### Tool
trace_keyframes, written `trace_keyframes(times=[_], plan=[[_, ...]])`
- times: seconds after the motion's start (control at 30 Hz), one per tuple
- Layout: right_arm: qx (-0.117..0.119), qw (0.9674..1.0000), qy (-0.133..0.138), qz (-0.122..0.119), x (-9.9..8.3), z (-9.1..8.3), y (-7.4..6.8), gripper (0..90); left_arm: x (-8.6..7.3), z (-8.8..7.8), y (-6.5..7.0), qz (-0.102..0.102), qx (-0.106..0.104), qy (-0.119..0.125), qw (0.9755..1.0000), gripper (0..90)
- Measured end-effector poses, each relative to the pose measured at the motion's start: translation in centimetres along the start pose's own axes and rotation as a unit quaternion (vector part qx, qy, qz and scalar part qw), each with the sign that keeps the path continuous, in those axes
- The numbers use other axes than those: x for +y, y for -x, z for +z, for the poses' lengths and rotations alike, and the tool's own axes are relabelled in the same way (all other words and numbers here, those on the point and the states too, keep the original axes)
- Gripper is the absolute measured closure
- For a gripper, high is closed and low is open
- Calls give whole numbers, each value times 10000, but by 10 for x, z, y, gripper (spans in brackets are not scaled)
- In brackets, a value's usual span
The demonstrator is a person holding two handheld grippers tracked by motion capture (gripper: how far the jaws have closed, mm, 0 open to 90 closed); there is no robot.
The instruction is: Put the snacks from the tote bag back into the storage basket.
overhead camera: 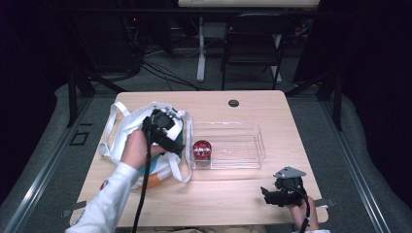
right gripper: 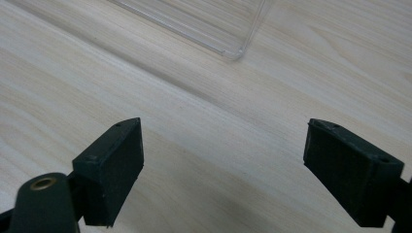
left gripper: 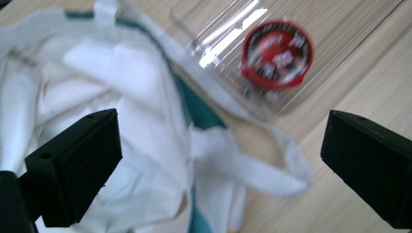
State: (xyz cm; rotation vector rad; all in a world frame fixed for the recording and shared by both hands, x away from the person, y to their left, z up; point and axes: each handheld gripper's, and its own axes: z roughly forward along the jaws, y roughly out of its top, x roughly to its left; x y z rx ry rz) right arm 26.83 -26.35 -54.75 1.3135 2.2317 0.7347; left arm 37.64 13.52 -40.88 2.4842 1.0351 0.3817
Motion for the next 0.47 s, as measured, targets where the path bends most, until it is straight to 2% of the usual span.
trace_keyframes(times=[0.07,0.1,0.13,0.2,0.23,0.27,0.3,0.43,0.47], plan=[[10,10000,18,28,0,1,-1,140,-18,-4,-5,-128,50,8,9999,12],[1,10000,18,35,0,1,-1,140,-18,-4,-5,-128,50,8,9999,10],[5,10000,13,28,0,1,-1,140,-36,-7,-9,-244,94,63,9996,7],[-16,10000,-10,9,0,1,-1,140,-53,-9,-11,-359,130,97,9992,4],[-24,10000,-3,16,0,1,-1,140,-53,-9,-11,-359,130,97,9992,4],[-28,10000,-7,12,0,1,-1,140,-62,-9,-12,-399,146,132,9990,4],[-7,10000,-2,18,0,1,-1,140,-78,-10,-13,-486,163,164,9985,4],[0,10000,-10,6,0,1,-1,140,-105,-8,-13,-645,198,283,9973,4],[10,10000,-36,-7,0,1,-1,140,-105,-8,-13,-645,198,283,9973,4]])
